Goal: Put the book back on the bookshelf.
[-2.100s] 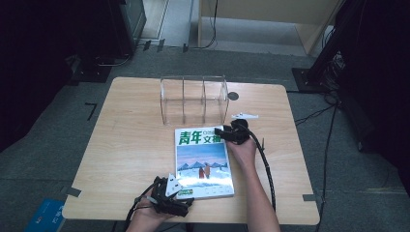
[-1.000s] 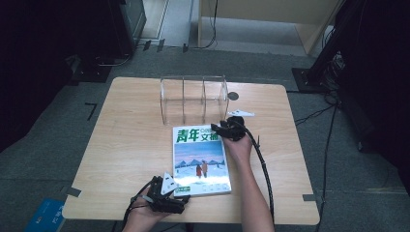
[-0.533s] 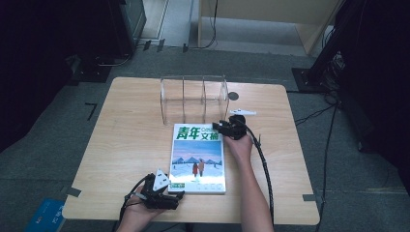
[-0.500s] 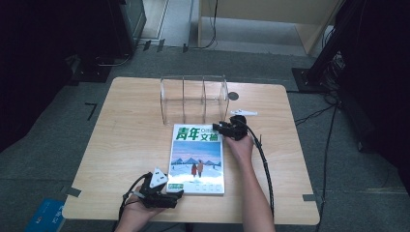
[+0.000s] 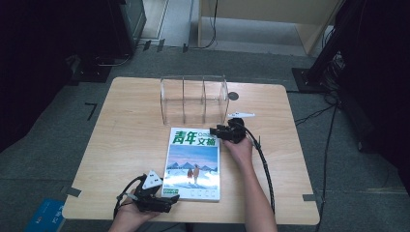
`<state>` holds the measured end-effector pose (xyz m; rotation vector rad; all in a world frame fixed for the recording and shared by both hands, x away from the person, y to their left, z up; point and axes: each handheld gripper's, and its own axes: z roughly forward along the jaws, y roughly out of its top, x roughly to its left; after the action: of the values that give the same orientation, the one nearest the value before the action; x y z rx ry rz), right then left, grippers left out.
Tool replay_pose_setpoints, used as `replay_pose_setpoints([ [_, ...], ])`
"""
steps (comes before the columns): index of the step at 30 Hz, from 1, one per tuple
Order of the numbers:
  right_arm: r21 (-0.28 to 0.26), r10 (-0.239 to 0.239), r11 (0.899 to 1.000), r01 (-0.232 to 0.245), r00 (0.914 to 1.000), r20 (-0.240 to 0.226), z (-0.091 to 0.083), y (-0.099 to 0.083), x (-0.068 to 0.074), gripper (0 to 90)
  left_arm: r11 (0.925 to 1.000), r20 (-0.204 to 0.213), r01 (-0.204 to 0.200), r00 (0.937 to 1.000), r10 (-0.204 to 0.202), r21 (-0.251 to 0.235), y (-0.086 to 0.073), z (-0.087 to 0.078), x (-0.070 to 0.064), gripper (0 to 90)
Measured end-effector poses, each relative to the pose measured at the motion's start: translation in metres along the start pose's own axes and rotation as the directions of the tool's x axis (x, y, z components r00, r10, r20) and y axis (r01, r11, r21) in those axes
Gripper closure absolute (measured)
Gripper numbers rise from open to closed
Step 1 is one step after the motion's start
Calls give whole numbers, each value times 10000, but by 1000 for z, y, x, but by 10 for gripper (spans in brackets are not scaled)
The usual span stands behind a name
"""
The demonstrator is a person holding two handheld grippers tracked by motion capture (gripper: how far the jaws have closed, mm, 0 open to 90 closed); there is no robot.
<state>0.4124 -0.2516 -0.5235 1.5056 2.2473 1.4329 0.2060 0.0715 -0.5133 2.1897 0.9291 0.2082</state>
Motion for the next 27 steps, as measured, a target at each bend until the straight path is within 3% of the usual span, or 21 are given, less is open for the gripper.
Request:
replay_pose_setpoints([
  [2,55,380,9993,-379,9992,-130,0,0,-2,544,9997,-296,-233,9993,232,-43,-1,2,-3,98],
  [3,65,334,9994,-334,9994,-59,-1,0,0,558,9990,-385,-444,9983,441,-58,-1,4,-4,87],
  [6,-13,46,10000,-46,9999,90,-5,0,6,612,9990,-351,-432,9985,428,-103,-1,4,-3,84],
  [9,-271,193,9994,-203,9992,-350,-12,1,7,662,9989,-368,-450,9983,444,-162,-2,4,-3,84],
  [10,-267,281,9992,-296,9980,-573,-14,2,7,666,9989,-367,-445,9984,438,-172,-2,4,-3,84],
  [11,105,57,9999,-54,9994,-330,-13,0,10,651,9989,-365,-444,9984,438,-167,-2,4,-3,84],
  [13,84,59,9999,-56,9994,-330,-13,-2,10,649,9989,-368,-441,9984,434,-169,-2,4,-3,84],
  [15,70,479,9988,-476,9973,-549,-13,-4,7,640,9988,-365,-452,9983,445,-177,-2,4,-3,84],
  [16,218,588,9981,-580,9974,-406,-12,-5,6,632,9987,-365,-463,9983,456,-190,-3,4,-3,85],
  [19,212,617,9979,-607,9968,-516,-13,-5,8,633,9988,-366,-461,9983,453,-190,-3,4,-3,85],
  [21,388,143,9992,-121,9984,-554,-16,-4,12,641,9987,-367,-466,9983,458,-200,-3,4,-3,85],
  [22,398,129,9992,-106,9981,-603,-17,-3,13,637,9988,-371,-449,9983,442,-193,-3,4,-3,85],
  [25,136,411,9991,-397,9918,-1209,-19,-4,10,625,9988,-375,-449,9983,442,-186,-2,4,-3,85],
  [27,132,316,9995,-297,9839,-1760,-18,-5,13,676,9988,-376,-449,9983,442,-183,-2,4,-3,85],
])
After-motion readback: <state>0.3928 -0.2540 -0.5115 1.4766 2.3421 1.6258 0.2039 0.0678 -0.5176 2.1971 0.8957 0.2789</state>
